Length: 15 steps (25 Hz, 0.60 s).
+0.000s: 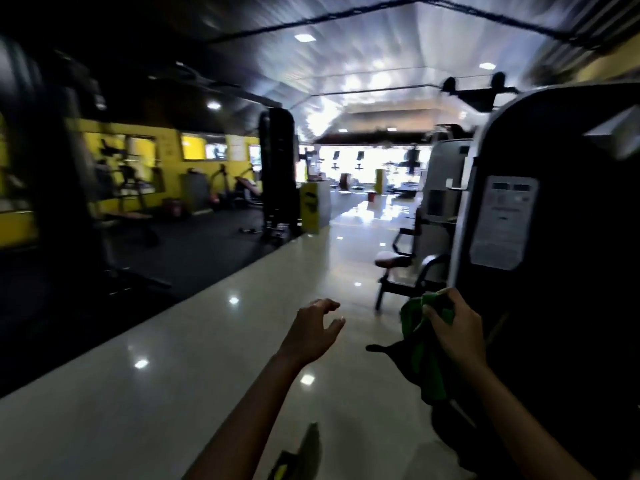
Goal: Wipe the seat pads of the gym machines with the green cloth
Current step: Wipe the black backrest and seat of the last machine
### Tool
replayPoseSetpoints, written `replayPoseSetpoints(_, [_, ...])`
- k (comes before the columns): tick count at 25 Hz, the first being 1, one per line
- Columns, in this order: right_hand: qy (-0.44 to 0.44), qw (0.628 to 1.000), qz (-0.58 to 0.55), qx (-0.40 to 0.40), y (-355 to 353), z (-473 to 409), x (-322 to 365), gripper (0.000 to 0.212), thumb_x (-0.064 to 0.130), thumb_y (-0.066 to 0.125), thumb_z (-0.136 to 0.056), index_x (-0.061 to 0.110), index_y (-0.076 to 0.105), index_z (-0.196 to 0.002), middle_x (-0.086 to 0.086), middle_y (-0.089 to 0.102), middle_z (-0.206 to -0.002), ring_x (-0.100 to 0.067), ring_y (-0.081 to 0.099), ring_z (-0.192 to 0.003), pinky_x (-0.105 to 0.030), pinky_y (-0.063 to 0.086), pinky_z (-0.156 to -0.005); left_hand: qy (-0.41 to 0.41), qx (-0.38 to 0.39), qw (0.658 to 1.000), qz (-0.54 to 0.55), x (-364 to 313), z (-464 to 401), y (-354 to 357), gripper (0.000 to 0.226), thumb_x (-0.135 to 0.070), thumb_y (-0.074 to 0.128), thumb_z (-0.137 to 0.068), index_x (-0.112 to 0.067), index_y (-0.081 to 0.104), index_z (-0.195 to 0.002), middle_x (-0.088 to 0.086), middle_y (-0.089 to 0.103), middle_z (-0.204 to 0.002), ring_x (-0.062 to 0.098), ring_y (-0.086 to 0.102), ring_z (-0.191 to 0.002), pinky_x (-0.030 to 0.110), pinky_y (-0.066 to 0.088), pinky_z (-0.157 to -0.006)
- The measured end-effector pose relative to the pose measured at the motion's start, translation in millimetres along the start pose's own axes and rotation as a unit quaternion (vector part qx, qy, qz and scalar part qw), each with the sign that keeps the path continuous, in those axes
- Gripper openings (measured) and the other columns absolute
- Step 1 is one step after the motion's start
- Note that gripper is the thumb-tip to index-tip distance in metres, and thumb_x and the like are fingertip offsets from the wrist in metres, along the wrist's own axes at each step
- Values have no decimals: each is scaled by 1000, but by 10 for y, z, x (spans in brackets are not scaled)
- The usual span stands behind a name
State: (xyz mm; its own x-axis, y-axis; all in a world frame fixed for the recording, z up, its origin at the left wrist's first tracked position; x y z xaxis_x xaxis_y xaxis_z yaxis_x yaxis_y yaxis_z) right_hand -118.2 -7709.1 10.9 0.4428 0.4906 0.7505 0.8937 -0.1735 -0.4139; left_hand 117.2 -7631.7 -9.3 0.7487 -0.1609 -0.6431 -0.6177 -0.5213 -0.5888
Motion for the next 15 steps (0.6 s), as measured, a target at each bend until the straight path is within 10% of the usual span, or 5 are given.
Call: replayPoseSetpoints(15, [-156,930,-216,253,3729,1448,3181,10,17,64,-88,13,55,-89,-5,60,-80,-23,56,-77,-30,37,-65,-250,-239,917,-197,1937,2296,-4228,31,-17,62,-89,-7,61,-119,5,61,-116,6,55,-101,4,36,-82])
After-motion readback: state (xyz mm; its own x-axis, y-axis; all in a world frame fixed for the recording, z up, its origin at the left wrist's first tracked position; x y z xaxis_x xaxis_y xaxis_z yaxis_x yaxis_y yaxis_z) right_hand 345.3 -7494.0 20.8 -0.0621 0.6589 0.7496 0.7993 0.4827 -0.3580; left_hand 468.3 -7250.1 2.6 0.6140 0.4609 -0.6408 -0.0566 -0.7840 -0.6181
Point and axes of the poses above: each hand's wrist, its own z-axis away from the middle knuckle, its own y-axis out of the palm, x = y × z, the point moved 5 cm from there along -z, towards the middle knuckle
